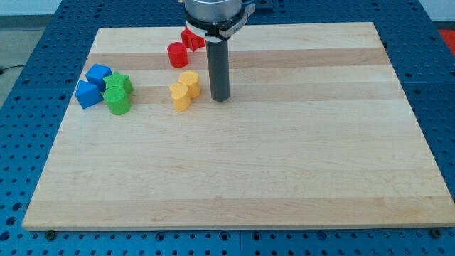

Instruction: Move the yellow hexagon into the green star

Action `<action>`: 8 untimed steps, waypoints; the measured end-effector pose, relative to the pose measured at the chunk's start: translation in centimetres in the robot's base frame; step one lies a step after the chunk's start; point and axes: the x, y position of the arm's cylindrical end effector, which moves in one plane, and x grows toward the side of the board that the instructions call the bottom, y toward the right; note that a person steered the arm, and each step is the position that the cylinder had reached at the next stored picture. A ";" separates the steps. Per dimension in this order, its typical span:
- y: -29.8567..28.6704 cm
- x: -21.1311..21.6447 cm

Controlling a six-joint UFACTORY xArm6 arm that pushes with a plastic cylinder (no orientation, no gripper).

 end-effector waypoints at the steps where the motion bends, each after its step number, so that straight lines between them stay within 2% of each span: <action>1: 0.0 0.0; 4: 0.0 -0.9; 7: -8.0 -1.0; 8: -7.3 -1.2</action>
